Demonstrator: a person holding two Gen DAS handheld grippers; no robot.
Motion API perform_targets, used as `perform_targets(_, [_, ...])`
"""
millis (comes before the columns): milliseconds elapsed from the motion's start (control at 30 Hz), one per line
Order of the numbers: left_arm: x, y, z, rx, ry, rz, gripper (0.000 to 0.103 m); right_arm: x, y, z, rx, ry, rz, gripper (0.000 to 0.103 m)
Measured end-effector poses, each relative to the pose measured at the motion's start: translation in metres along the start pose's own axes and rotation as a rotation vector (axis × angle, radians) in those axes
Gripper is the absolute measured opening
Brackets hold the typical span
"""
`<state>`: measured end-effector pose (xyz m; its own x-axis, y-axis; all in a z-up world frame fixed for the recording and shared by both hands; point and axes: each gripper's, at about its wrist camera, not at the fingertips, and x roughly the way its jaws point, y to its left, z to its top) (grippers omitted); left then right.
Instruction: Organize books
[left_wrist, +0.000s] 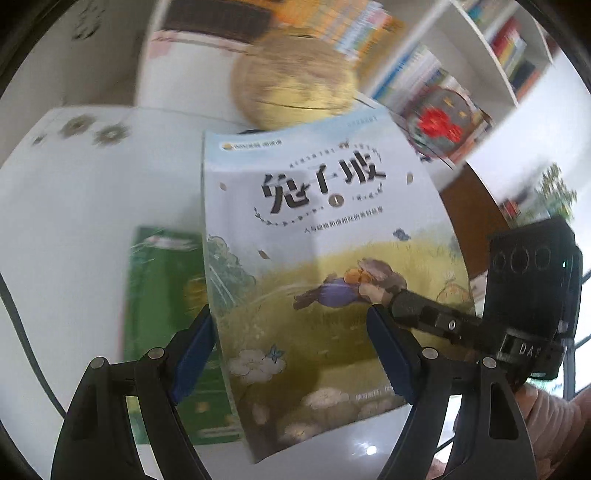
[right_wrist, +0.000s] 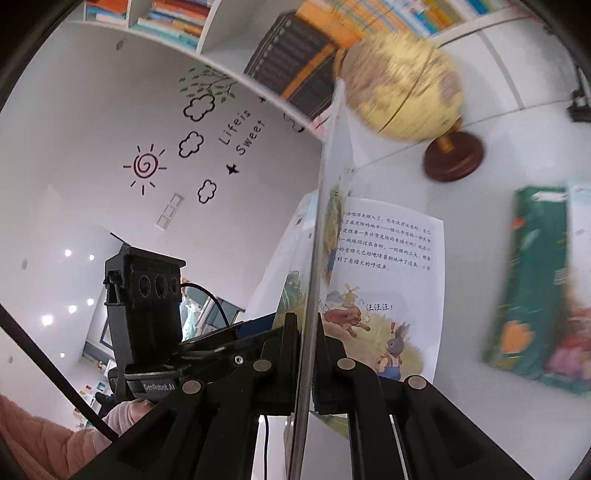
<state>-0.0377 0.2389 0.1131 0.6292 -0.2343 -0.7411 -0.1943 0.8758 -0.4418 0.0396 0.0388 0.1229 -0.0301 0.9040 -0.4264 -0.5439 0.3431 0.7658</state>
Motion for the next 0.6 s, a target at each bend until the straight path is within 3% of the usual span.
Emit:
perform_targets(267, [0.014, 0.072, -0.026, -0.114, 0.069, 0.025, 0.079, 0.081, -0.002, -0.024, 0.113, 0.078, -0.031, 0.006])
perform_targets(600, [0.023, 0.088, -0.041, -0.082, 0.13, 0.036, 0.079, 0.106, -0.01, -0.041, 0.188, 0.09, -0.148, 0.006])
